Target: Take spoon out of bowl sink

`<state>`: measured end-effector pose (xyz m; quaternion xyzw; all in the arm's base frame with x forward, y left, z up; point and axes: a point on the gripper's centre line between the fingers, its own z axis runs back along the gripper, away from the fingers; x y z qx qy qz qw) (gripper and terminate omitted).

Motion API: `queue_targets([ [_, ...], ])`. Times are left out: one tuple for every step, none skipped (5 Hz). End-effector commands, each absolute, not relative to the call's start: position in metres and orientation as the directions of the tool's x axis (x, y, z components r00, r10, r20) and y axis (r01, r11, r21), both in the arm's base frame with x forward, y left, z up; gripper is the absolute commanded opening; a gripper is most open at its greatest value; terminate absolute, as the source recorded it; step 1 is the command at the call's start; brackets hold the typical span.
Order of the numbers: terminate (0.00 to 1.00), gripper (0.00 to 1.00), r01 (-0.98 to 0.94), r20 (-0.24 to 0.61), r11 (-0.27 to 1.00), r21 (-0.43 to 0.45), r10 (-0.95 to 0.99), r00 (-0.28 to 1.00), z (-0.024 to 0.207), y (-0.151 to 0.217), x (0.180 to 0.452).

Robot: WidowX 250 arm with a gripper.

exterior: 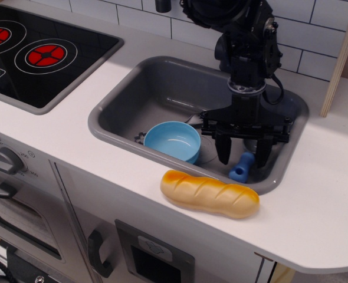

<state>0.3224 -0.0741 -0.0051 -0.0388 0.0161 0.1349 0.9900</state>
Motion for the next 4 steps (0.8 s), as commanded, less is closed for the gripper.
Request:
queue_targets([
  [0.0, 1.0, -0.251, -0.002, 0.961, -0.116, 0.252, 0.968, 0.037, -0.06, 0.334],
  [0.0, 1.0, -0.226, 0.097, 0.964, -0.138, 0.24, 0.966, 0.072, -0.047, 0.331],
  [0.0, 1.0, -0.224, 0.198, 0.955, -0.194, 0.262, 0.944, 0.103, -0.028, 0.328],
  [0.0, 1.0, -0.224, 0.198, 0.955, -0.194, 0.262, 0.944, 0.103, -0.028, 0.328],
])
